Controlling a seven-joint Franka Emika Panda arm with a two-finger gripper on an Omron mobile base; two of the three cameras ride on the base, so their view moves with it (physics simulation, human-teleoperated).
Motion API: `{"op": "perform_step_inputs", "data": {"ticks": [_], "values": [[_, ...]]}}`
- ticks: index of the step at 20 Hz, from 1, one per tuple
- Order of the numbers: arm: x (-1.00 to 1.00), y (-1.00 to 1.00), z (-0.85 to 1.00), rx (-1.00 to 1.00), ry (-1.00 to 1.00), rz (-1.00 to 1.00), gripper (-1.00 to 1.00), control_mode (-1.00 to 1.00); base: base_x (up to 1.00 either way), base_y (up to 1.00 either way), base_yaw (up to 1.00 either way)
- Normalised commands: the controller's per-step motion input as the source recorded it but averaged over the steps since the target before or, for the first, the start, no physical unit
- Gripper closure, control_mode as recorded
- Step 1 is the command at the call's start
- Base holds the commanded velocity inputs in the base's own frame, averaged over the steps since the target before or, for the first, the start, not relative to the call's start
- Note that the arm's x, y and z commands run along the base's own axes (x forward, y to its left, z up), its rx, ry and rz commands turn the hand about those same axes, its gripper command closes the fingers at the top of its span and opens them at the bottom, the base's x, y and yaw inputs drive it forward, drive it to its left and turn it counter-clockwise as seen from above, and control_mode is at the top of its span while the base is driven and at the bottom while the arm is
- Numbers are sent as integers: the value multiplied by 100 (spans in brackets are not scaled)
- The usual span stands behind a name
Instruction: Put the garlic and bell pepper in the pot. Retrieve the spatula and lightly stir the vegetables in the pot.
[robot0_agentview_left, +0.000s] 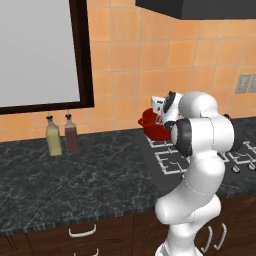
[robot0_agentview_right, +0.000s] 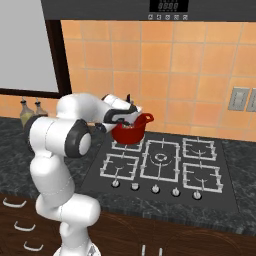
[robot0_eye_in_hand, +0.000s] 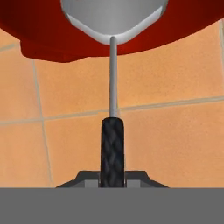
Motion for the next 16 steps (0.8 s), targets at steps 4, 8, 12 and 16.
{"op": "perform_step_inputs", "data": {"ticks": [4,8,12,16], "values": [[24,0,-41,3,22,4,100,-100,0,0,0],[8,2,-98,0,9,0,100,-100,0,0,0],[9,6,-100,0,-1,0,100,-100,0,0,0],[40,2,-100,0,-5,-6,100,-100,0,0,0]]}}
